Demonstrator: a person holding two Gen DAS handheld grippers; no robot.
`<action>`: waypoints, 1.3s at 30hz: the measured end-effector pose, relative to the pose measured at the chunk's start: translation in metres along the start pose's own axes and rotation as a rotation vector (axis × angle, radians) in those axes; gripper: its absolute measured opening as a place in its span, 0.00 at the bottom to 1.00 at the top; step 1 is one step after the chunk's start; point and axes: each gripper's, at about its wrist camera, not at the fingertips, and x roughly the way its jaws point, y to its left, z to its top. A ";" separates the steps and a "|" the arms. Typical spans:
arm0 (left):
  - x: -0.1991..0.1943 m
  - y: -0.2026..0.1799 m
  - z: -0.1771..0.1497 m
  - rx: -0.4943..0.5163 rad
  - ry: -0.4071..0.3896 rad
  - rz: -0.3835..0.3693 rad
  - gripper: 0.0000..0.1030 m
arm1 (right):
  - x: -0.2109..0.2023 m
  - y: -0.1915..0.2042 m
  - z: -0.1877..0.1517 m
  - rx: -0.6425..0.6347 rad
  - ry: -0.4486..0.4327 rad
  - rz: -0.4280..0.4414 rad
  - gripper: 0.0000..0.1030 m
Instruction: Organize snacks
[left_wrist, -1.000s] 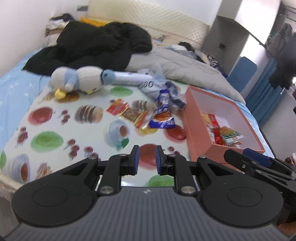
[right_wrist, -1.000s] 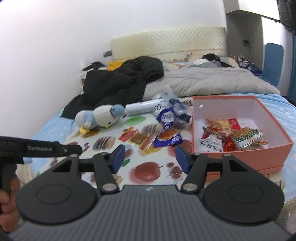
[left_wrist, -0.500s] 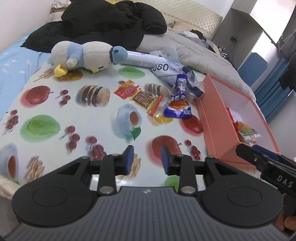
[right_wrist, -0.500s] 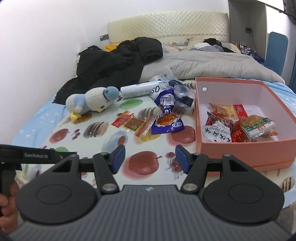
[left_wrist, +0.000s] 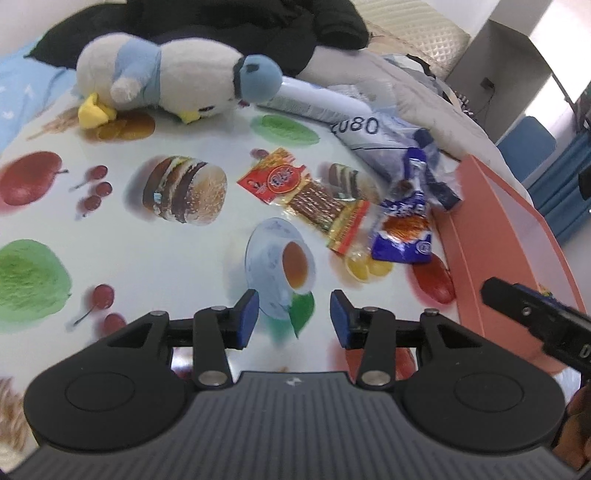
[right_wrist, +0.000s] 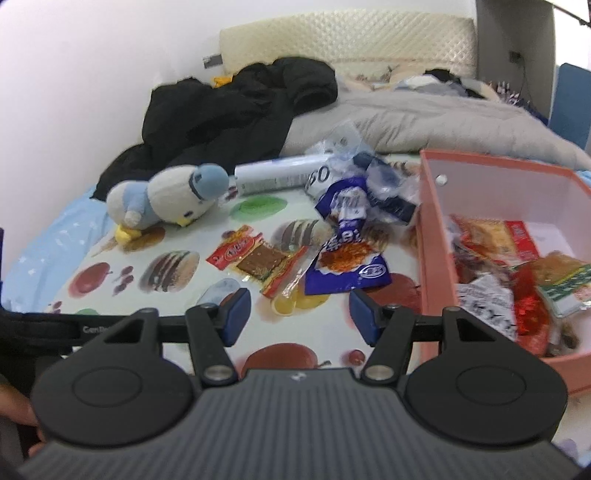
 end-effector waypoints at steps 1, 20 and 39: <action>0.006 0.002 0.002 -0.005 0.002 -0.003 0.47 | 0.008 0.000 0.000 0.006 0.008 0.005 0.59; 0.072 0.037 0.023 -0.188 0.015 -0.125 0.46 | 0.161 -0.022 -0.001 0.328 0.174 0.085 0.49; 0.090 0.085 0.009 -0.803 0.092 -0.492 0.71 | 0.146 -0.012 0.009 0.523 0.210 0.282 0.03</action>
